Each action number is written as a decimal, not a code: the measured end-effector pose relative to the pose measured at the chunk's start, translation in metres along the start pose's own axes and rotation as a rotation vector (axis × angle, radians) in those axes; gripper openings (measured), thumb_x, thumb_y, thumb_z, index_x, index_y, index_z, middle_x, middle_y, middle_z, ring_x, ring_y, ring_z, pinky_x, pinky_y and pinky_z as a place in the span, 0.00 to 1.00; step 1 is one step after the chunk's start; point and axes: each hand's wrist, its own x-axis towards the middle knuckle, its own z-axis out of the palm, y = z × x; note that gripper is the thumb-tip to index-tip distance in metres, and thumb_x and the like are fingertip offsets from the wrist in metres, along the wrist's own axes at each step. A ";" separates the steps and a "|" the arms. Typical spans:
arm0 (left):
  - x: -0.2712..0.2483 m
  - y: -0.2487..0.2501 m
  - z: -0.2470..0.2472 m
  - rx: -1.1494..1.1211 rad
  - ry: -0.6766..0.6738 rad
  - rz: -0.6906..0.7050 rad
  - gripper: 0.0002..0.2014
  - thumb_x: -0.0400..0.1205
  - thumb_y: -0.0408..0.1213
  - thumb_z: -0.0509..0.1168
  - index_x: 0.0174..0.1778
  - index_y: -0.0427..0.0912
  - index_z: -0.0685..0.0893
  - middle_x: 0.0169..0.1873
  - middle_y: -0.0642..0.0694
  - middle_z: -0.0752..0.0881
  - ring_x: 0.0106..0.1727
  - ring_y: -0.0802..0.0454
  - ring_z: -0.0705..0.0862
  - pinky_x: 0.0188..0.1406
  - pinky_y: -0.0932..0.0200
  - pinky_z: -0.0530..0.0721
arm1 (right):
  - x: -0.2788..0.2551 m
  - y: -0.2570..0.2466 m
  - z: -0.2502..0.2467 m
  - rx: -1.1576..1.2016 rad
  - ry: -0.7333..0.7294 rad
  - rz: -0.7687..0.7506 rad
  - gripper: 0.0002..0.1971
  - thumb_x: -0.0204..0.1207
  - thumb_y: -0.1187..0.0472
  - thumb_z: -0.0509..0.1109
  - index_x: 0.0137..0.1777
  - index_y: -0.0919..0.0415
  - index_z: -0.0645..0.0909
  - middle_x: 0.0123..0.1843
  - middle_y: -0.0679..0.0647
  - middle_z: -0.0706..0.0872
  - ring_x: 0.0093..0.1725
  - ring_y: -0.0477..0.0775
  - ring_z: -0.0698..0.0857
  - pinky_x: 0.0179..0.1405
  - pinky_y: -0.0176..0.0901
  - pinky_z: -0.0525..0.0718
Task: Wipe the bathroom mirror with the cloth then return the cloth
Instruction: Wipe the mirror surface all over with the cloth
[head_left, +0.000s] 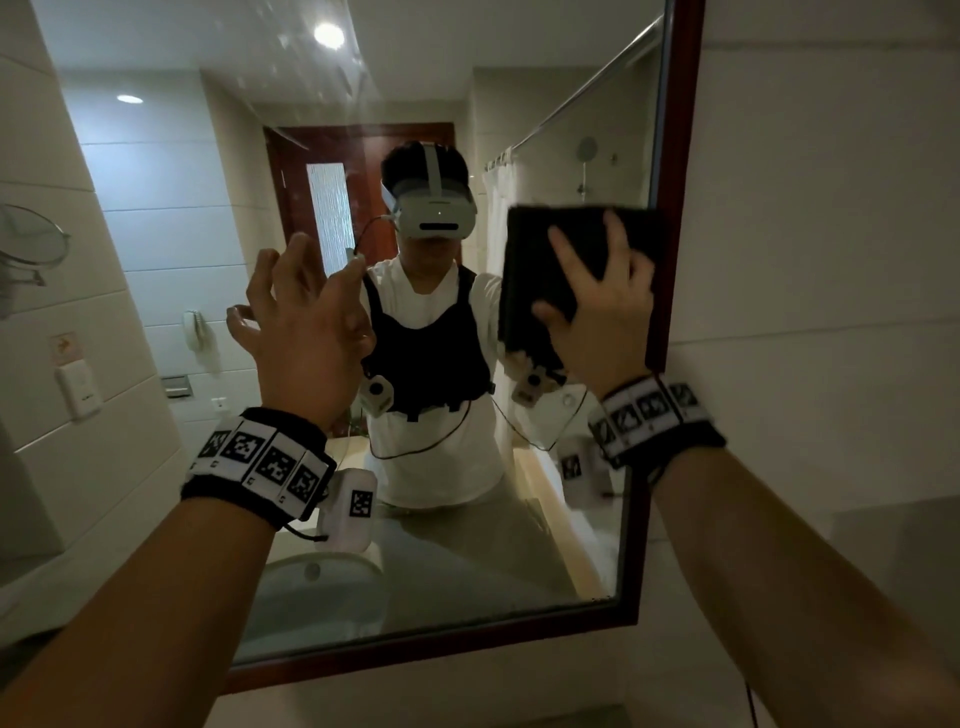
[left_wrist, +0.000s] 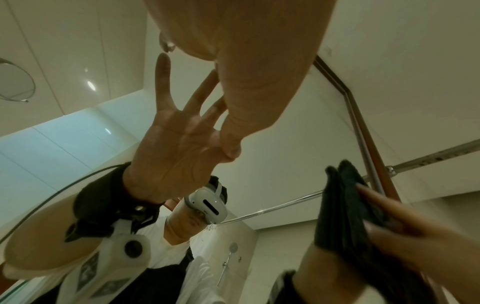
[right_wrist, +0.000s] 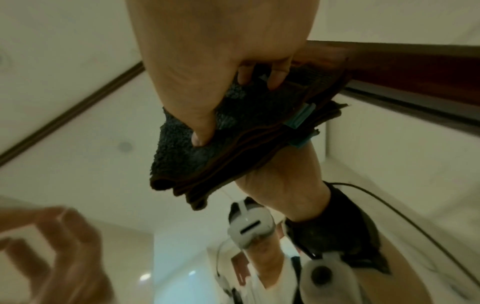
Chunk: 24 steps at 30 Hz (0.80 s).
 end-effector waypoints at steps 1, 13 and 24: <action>0.000 0.000 0.000 -0.004 -0.004 0.002 0.41 0.70 0.40 0.79 0.77 0.63 0.69 0.84 0.44 0.56 0.84 0.34 0.51 0.67 0.15 0.62 | 0.017 -0.005 -0.004 0.011 -0.001 -0.007 0.38 0.72 0.43 0.73 0.82 0.39 0.65 0.85 0.62 0.59 0.72 0.69 0.68 0.65 0.65 0.77; -0.005 0.001 -0.004 0.030 0.001 0.012 0.39 0.73 0.44 0.76 0.79 0.65 0.66 0.85 0.45 0.55 0.85 0.36 0.53 0.69 0.15 0.59 | 0.053 -0.034 -0.012 0.000 -0.112 -0.029 0.40 0.74 0.42 0.71 0.84 0.34 0.56 0.88 0.56 0.51 0.79 0.67 0.60 0.67 0.69 0.74; -0.080 -0.007 0.022 -0.081 -0.005 -0.101 0.34 0.76 0.41 0.73 0.78 0.65 0.69 0.82 0.45 0.59 0.80 0.36 0.59 0.68 0.22 0.67 | -0.040 0.000 0.000 -0.150 -0.136 -0.014 0.40 0.72 0.44 0.74 0.83 0.37 0.60 0.87 0.60 0.57 0.74 0.68 0.69 0.62 0.65 0.77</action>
